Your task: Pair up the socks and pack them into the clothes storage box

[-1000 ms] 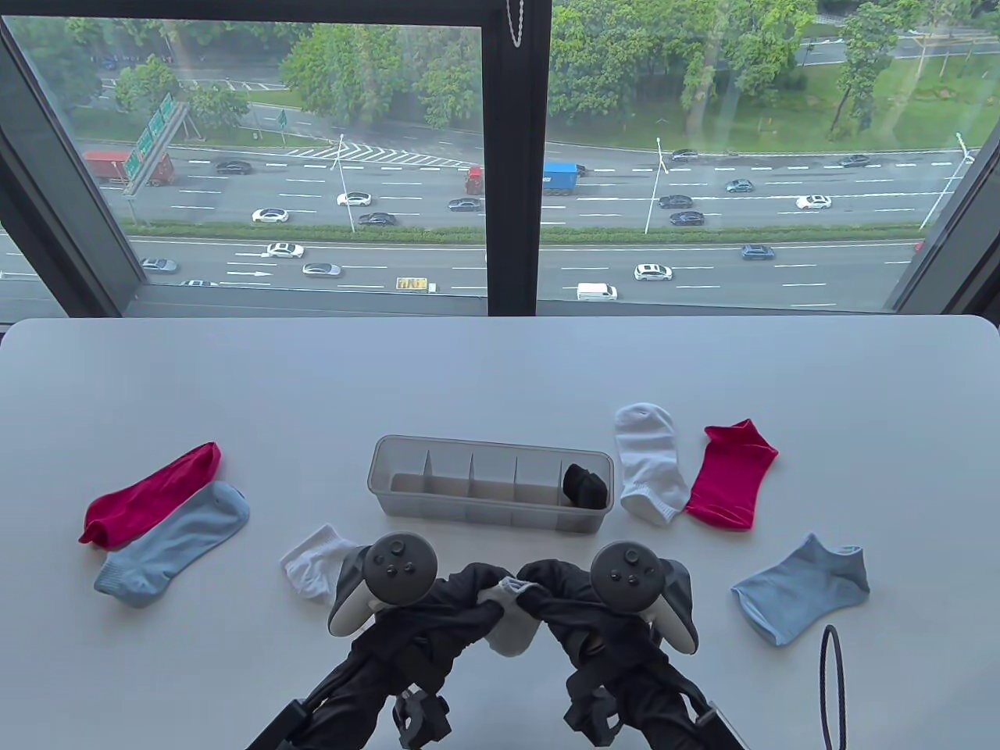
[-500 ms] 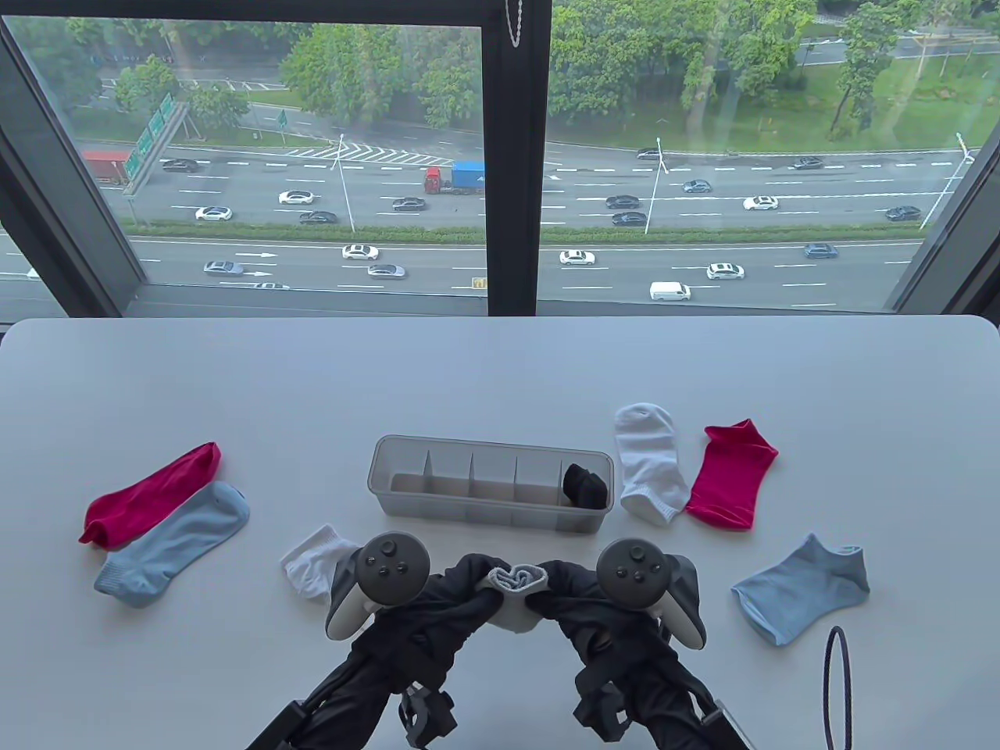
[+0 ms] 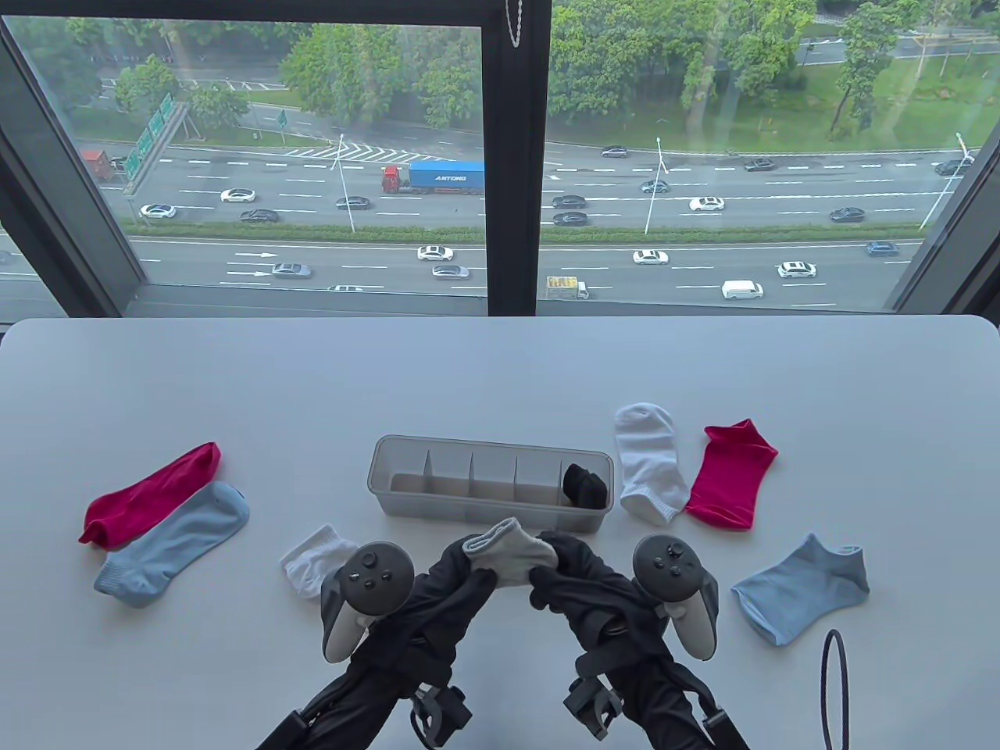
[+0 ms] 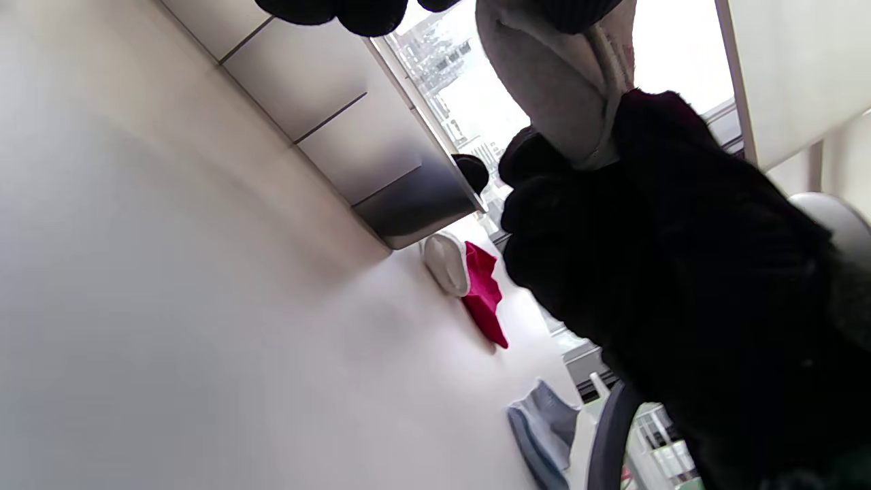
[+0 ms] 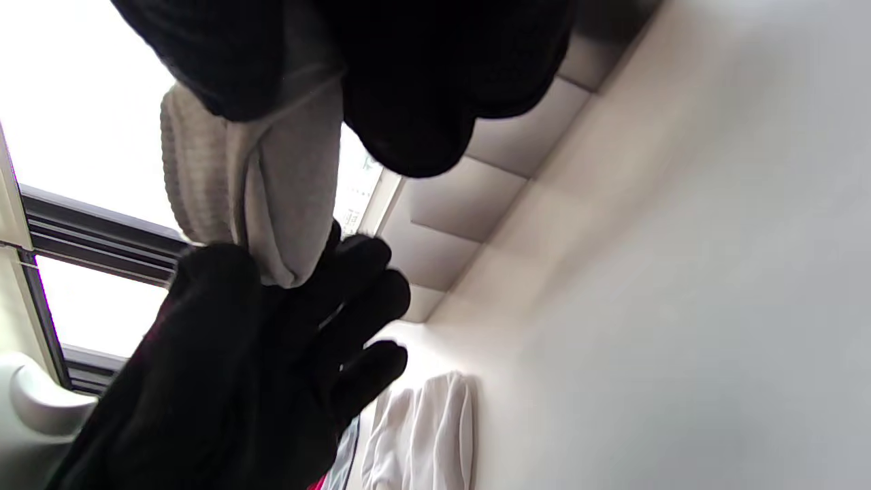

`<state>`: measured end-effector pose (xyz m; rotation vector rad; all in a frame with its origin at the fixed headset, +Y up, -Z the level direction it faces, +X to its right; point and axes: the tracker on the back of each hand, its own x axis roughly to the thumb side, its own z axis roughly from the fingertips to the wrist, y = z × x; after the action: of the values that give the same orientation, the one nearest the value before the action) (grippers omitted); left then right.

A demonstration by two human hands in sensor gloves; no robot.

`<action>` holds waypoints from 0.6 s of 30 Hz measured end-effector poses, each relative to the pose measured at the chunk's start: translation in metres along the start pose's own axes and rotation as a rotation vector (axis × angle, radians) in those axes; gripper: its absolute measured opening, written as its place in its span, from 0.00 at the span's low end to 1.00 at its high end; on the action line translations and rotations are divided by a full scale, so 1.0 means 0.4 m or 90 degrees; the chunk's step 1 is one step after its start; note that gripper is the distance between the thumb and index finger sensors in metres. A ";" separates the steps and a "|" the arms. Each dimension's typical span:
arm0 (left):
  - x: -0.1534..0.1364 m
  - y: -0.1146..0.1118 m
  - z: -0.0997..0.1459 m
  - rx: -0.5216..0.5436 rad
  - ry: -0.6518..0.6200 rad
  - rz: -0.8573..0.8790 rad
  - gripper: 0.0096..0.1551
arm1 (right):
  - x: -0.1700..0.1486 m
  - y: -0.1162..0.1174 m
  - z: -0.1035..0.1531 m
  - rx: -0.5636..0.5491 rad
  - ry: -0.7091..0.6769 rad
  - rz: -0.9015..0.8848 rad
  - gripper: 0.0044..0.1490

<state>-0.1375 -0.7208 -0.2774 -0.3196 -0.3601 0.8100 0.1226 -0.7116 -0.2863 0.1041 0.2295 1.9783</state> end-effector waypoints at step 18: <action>0.009 -0.029 -0.008 -0.112 0.103 -0.337 0.45 | 0.170 0.122 -0.303 -0.170 0.263 0.750 0.35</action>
<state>-0.1264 -0.7259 -0.2750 -0.4282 -0.3434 0.2310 0.0297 -0.6824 -0.3968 -0.4494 0.1739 3.1763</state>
